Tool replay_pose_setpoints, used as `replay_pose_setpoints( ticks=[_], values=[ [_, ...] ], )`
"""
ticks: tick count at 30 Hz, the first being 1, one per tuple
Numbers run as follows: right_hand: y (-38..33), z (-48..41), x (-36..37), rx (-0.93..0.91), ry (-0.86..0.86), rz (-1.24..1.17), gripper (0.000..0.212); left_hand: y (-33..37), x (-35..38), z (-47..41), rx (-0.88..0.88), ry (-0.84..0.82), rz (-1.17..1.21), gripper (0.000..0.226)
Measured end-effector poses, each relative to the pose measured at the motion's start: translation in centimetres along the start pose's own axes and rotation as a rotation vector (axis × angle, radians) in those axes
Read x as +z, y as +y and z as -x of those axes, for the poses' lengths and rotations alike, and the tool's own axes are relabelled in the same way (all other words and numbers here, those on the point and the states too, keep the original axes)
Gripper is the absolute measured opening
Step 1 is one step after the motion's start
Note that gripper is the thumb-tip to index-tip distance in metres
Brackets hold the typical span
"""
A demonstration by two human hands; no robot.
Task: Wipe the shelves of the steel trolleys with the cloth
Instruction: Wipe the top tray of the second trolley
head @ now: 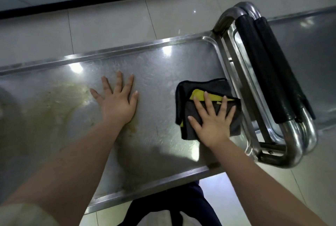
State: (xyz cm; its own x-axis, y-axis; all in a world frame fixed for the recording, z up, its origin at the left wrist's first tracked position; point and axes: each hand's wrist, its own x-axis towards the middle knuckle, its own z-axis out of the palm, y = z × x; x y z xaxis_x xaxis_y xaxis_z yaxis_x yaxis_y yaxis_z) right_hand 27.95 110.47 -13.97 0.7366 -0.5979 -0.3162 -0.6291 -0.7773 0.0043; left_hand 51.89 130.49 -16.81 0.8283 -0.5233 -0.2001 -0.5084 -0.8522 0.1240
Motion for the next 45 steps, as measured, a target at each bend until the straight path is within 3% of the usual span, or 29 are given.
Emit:
replay_pose_setpoints(
  ticks=[5,8,10,15,19,24,27,29,31,36,40,45],
  values=[
    [-10.6,6.4,1.9,-0.430,0.042,-0.024,0.067,0.1,-0.1,0.1,0.000,0.009,0.020,0.059],
    [-10.3,6.5,2.1,-0.493,0.085,-0.041,0.066,0.0,0.0,0.0,0.002,0.016,0.026,0.059],
    [-7.2,5.7,1.9,-0.442,0.125,-0.047,0.066,-0.1,0.2,-0.1,-0.002,0.015,0.030,0.058],
    [4.3,3.7,1.7,-0.057,0.074,0.002,0.068,-0.1,0.5,-0.2,0.004,0.015,0.024,0.059],
    [2.6,5.2,1.8,0.020,0.044,0.024,0.068,0.1,0.5,-0.3,-0.009,0.015,0.021,0.058],
    [-9.3,10.4,2.9,-0.416,0.055,-0.014,0.066,0.0,0.2,-0.2,0.013,0.010,0.036,0.058],
    [-10.5,10.7,3.1,-0.520,0.065,-0.038,0.067,0.0,0.1,-0.1,0.022,0.015,0.034,0.059],
    [-7.5,10.1,3.0,-0.492,0.110,-0.040,0.067,0.0,0.1,-0.2,0.017,0.008,0.028,0.060],
    [-2.4,9.2,2.9,-0.346,0.129,-0.030,0.068,0.0,0.1,-0.2,0.016,0.004,0.014,0.060],
    [7.7,8.0,2.7,-0.017,0.025,0.027,0.069,0.0,0.3,-0.3,0.015,-0.005,0.004,0.061],
    [2.1,8.8,2.5,-0.061,-0.002,0.053,0.070,-0.1,0.3,-0.4,0.005,-0.008,0.000,0.062],
    [-11.3,11.6,3.2,-0.508,0.011,-0.004,0.066,-0.1,0.4,-0.4,0.011,0.006,0.010,0.060]
  ],
)
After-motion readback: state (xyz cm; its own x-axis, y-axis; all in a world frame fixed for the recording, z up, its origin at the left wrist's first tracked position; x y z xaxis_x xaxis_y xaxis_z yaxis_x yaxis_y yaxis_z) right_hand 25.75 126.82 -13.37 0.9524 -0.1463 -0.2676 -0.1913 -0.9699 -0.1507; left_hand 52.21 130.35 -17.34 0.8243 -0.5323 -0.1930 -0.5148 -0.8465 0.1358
